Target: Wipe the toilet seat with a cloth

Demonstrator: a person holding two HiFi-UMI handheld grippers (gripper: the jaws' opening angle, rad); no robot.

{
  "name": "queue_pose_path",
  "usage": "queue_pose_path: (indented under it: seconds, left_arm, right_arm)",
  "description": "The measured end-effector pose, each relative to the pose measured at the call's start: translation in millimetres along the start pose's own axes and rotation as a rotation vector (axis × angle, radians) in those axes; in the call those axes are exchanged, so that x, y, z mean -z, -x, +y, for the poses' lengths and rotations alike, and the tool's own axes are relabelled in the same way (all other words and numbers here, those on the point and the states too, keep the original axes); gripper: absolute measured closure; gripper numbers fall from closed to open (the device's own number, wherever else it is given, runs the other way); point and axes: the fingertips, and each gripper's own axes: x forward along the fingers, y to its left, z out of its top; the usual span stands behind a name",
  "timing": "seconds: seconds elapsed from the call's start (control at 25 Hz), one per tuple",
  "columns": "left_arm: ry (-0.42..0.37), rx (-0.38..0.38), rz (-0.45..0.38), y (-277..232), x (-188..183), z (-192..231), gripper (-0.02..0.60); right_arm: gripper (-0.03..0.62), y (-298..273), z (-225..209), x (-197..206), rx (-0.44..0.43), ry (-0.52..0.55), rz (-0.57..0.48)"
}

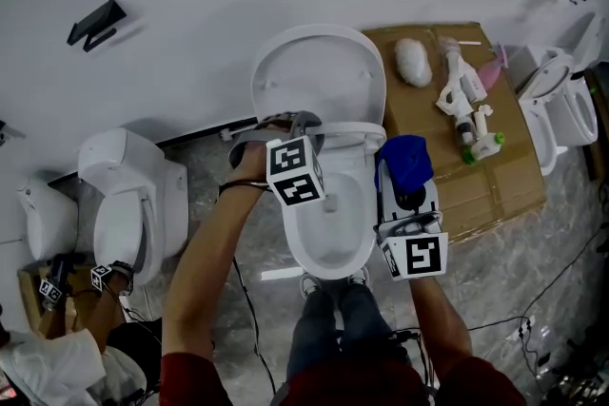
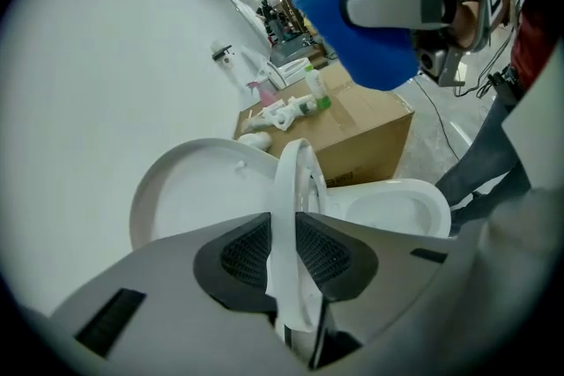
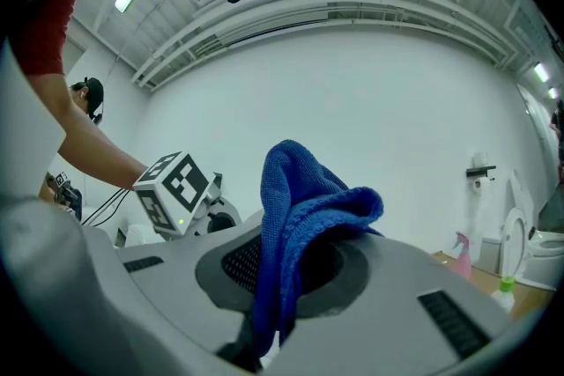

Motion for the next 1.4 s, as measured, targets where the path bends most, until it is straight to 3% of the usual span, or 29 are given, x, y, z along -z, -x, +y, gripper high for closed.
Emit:
queue_pose_path:
  seconds: [0.32,0.64,1.0,1.4]
  left_arm:
    - [-0.006,0.213,-0.057,36.2,-2.9,-108.6,0.480]
    - [0.013,0.345,-0.082,42.7,5.0,-192.0,0.469]
    - [0.082,0.571,-0.103,34.9,19.8,-277.7,0.466]
    - [0.097,0.733,-0.110,-4.4,43.7,-380.2,0.495]
  right_arm:
    - [0.536,5.0,29.6,-13.0,-0.024,0.020,-0.015]
    - [0.536,12.5,60.2,5.7,-0.047,0.013,0.013]
    - [0.536,25.0,79.6,56.0,-0.046,-0.003,0.099]
    - [0.536,34.5,81.5,138.4,-0.033,-0.028,0.194]
